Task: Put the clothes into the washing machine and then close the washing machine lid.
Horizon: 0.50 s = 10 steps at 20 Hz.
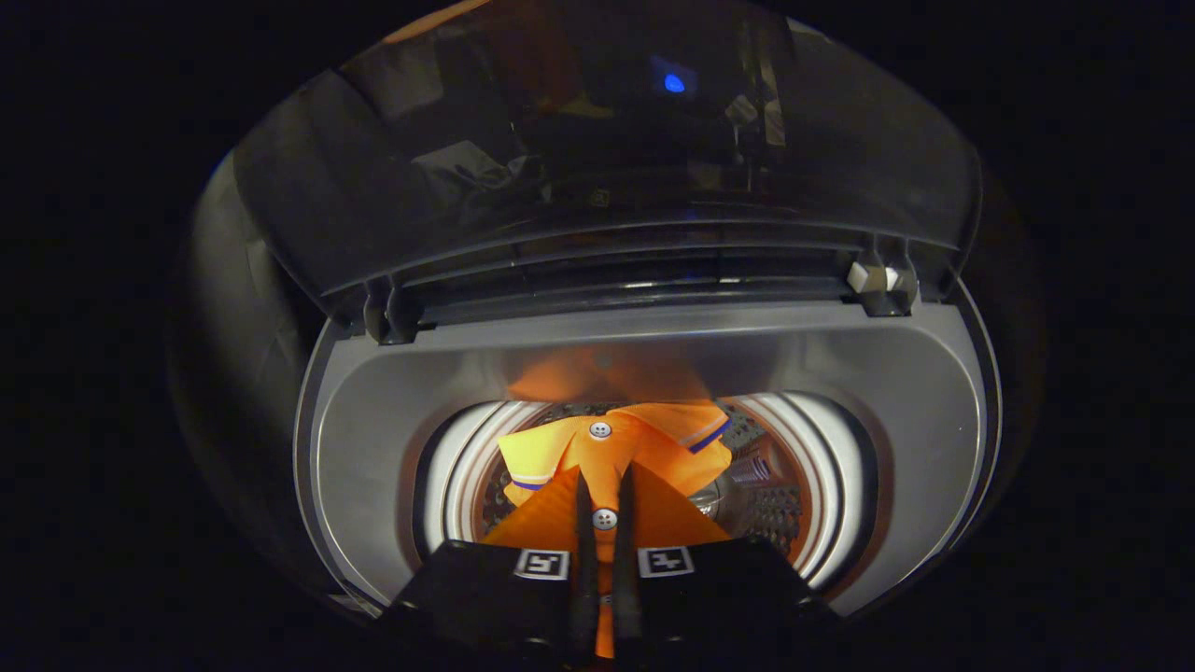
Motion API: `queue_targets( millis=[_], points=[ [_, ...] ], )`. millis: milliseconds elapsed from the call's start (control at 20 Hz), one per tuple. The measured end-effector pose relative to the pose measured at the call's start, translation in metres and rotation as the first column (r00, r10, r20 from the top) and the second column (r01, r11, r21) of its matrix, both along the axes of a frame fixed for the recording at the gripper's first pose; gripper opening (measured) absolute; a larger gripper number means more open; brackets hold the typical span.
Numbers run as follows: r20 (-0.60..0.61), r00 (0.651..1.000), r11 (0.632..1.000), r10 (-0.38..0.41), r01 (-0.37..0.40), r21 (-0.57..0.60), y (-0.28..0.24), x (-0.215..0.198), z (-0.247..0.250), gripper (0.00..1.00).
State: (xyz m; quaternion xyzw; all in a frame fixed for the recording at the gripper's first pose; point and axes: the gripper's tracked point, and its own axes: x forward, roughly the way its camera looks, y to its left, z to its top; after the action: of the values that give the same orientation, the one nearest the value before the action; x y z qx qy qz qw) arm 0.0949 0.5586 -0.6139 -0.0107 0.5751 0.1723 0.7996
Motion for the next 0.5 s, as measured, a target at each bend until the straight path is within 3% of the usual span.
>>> queue_targets(
  millis=[250,500],
  points=[
    [0.007,1.000,1.000,0.002,-0.002,-0.017,0.000,-0.004,0.003,0.99],
    [0.013,1.000,1.000,0.005,-0.005,-0.004,-0.002,-0.009,0.015,0.99]
  ],
)
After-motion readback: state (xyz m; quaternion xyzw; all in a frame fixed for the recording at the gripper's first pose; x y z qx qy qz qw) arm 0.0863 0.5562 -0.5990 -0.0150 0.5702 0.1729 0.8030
